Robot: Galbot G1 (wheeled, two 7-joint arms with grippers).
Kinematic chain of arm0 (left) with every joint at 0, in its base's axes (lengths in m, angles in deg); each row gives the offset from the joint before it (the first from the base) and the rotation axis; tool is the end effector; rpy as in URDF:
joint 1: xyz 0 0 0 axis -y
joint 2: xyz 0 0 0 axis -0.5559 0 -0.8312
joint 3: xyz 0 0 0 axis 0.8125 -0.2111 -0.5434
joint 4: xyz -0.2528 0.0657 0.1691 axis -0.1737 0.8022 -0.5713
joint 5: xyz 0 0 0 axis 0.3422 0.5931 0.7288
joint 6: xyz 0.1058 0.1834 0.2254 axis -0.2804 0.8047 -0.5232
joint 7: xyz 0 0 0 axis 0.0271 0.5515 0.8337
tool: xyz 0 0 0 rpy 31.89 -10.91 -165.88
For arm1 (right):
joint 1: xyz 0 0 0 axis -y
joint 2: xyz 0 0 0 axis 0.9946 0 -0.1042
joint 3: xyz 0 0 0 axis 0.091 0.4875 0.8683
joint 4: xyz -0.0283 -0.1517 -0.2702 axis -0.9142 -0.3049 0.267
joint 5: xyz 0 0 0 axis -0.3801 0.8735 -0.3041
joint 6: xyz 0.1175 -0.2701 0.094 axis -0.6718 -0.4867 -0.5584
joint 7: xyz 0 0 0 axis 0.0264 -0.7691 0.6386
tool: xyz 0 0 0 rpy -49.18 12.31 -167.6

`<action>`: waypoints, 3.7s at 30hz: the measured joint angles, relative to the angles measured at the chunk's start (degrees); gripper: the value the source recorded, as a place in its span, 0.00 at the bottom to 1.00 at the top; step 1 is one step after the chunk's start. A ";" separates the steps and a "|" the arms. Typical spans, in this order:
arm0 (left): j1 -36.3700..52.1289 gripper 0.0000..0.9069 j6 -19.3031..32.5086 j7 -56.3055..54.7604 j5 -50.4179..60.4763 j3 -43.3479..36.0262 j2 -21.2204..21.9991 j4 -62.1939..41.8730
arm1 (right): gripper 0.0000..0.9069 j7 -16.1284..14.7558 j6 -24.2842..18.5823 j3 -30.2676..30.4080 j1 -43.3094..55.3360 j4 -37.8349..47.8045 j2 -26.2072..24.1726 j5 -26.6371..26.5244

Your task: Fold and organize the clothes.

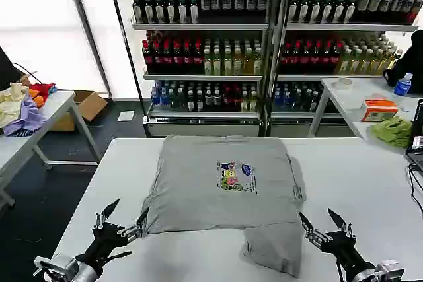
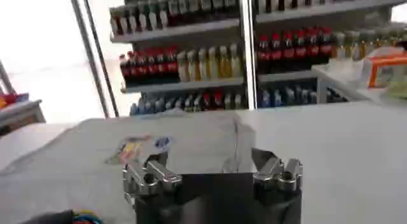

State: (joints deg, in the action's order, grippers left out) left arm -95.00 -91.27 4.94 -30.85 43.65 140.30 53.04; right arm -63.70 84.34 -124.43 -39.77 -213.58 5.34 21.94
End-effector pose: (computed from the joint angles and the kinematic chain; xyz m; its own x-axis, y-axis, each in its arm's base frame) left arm 0.1311 0.0866 -0.2163 -0.8959 0.2644 0.3569 0.2859 0.9582 0.0079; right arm 0.1033 -0.0956 -0.2159 -0.8800 -0.1836 0.4380 -0.1578 0.9829 0.0951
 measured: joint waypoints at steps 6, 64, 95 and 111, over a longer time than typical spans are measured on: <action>1.28 1.00 -5.27 -1.30 -3.49 -1.90 -4.01 -0.94 | 1.00 3.27 4.13 2.51 -1.88 -1.50 -0.33 1.57; 8.32 0.02 -11.01 -6.23 -8.41 -7.98 -1.06 -9.19 | 0.00 4.48 2.68 10.48 -5.25 -3.63 3.33 -2.22; 6.52 0.03 -12.23 -9.20 -13.03 -4.84 -1.89 -1.00 | 0.00 1.97 -8.92 8.93 -3.69 -5.07 7.29 -1.46; 20.76 0.02 -12.45 -9.06 -19.34 -8.03 -3.21 -11.98 | 0.00 6.80 -9.77 13.37 17.35 6.26 4.60 -2.02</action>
State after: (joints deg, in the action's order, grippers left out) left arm -74.24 -103.72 -4.13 -50.19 35.63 137.10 41.05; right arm -56.89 74.57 -111.06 -22.42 -207.33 9.94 19.92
